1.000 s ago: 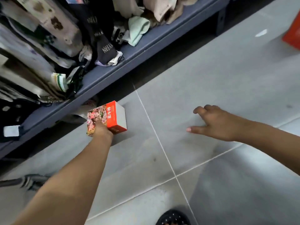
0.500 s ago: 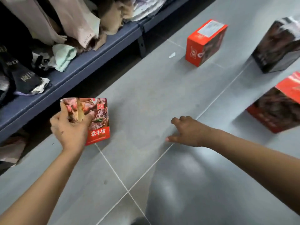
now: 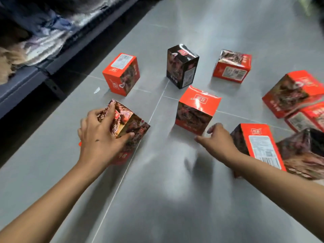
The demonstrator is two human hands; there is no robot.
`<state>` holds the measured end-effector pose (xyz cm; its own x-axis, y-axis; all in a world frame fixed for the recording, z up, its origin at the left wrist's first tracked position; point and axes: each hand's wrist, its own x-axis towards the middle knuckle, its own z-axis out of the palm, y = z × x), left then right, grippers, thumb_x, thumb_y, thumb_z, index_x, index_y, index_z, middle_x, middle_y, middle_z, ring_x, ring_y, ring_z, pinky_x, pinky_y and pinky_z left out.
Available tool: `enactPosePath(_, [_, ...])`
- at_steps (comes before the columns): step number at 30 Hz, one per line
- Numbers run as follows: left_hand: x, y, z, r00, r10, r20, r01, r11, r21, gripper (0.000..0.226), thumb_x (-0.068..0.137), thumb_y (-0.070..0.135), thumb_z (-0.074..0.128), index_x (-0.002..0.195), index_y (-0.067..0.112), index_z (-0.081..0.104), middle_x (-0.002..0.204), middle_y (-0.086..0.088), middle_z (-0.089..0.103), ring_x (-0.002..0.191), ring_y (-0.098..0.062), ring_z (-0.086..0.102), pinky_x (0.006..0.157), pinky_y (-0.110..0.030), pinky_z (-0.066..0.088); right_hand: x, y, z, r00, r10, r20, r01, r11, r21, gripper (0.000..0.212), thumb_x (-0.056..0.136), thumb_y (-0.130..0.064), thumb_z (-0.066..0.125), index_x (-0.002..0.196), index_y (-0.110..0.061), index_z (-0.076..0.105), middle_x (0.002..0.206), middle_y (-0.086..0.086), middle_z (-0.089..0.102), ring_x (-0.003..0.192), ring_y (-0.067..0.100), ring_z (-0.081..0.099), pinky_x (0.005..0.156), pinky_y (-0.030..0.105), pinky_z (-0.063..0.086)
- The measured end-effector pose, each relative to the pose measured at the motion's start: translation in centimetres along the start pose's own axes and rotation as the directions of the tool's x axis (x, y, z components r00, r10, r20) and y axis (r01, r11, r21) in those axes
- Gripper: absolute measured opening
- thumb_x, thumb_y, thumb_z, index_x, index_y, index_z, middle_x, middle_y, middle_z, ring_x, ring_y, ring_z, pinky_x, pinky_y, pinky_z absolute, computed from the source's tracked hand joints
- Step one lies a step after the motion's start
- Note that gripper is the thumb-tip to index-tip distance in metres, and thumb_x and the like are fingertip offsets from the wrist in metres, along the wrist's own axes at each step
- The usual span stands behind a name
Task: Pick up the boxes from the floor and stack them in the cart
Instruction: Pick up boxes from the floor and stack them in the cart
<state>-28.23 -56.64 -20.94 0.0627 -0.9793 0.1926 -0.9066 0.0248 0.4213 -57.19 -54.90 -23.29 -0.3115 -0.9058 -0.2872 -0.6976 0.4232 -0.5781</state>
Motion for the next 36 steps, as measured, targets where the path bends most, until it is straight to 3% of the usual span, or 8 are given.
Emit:
enactPosePath(3, [-0.2,0.1,0.8,0.999,0.033,0.022,-0.032,0.999,-0.044,0.096,0.063,0.048,0.085,0.145,0.027,0.041,0.128,-0.014,0.046,0.122,-0.037,0.041,0.101,-0.046,0.032,1.0,2.4,0.3,0.952,0.294,-0.081,-0.285,0.952,0.114,0.100,0.067,-0.037,0.085,0.138,0.002,0.027,0.135,0.019,0.044,0.125,0.036,0.045,0.102,0.041,0.039])
enactPosePath(6, [-0.5,-0.2,0.7,0.997,0.068,0.044,-0.067,0.997,-0.024,0.095,0.060,0.056,0.073,0.145,0.026,0.042,0.129,-0.013,0.046,0.121,-0.035,0.041,0.099,-0.045,0.033,3.7,3.8,0.8,0.951,0.303,-0.062,-0.280,0.929,0.240,0.121,0.063,-0.033,0.088,0.149,-0.006,0.006,0.150,0.018,0.027,0.137,0.036,0.030,0.112,0.044,0.028])
enactPosePath(10, [-0.8,-0.8,0.4,0.997,0.014,0.082,-0.012,1.000,-0.026,0.101,0.061,0.049,0.085,0.146,0.022,0.038,0.131,-0.011,0.044,0.123,-0.033,0.038,0.103,-0.043,0.029,6.5,4.5,2.4,0.992,0.120,0.030,-0.123,0.937,0.326,0.123,0.061,-0.023,0.090,0.147,-0.034,0.003,0.148,0.017,0.027,0.136,0.032,0.032,0.112,0.050,0.032])
enactPosePath(17, [-0.1,-1.7,0.2,0.966,-0.168,0.199,0.180,0.983,-0.045,0.116,0.058,0.056,0.082,0.151,0.023,0.021,0.130,-0.002,0.039,0.127,-0.019,0.036,0.103,-0.031,0.031,9.1,5.5,4.4,0.998,-0.038,-0.057,0.060,0.880,0.472,0.097,0.057,-0.027,0.091,0.126,-0.024,0.023,0.137,0.001,0.041,0.125,0.019,0.046,0.108,0.039,0.040])
enactPosePath(19, [0.1,-1.8,0.5,0.962,-0.171,0.212,0.189,0.980,-0.065,0.111,0.055,0.054,0.083,0.147,0.026,0.028,0.128,0.001,0.041,0.121,-0.016,0.041,0.095,-0.028,0.034,9.8,5.5,4.2,0.994,-0.075,-0.083,0.106,0.865,0.491,0.099,0.060,-0.021,0.090,0.133,-0.018,0.023,0.135,0.001,0.044,0.117,0.008,0.052,0.103,0.023,0.044])
enactPosePath(23, [0.9,-1.8,1.7,0.967,-0.205,0.154,0.226,0.965,-0.136,0.104,0.048,0.056,0.083,0.138,0.032,0.038,0.130,0.007,0.044,0.118,-0.017,0.051,0.101,-0.038,0.043,10.2,4.5,4.4,0.985,-0.142,-0.098,0.172,0.871,0.460,0.108,0.044,-0.050,0.086,0.133,-0.006,0.043,0.125,0.001,0.059,0.110,-0.007,0.056,0.092,0.007,0.044])
enactPosePath(27, [2.2,-0.9,3.1,0.971,-0.227,0.078,0.237,0.955,-0.177,0.102,0.051,0.056,0.081,0.140,0.029,0.037,0.123,0.010,0.038,0.117,-0.013,0.047,0.099,-0.025,0.035,7.8,3.6,6.4,0.977,-0.091,-0.193,0.166,0.893,0.418,0.089,0.051,-0.040,0.087,0.121,-0.020,0.037,0.114,-0.013,0.053,0.094,-0.025,0.048,0.077,-0.007,0.033])
enactPosePath(36, [3.2,2.7,-6.1,0.933,-0.355,0.064,0.361,0.918,-0.165,0.107,0.051,0.059,0.084,0.140,0.028,0.033,0.138,0.001,0.044,0.125,-0.017,0.047,0.109,-0.041,0.038,1.7,1.0,3.5,0.965,0.183,-0.190,-0.136,0.962,0.236,0.080,0.037,-0.065,0.078,0.098,-0.020,0.051,0.104,0.006,0.059,0.101,0.023,0.059,0.087,0.041,0.051])
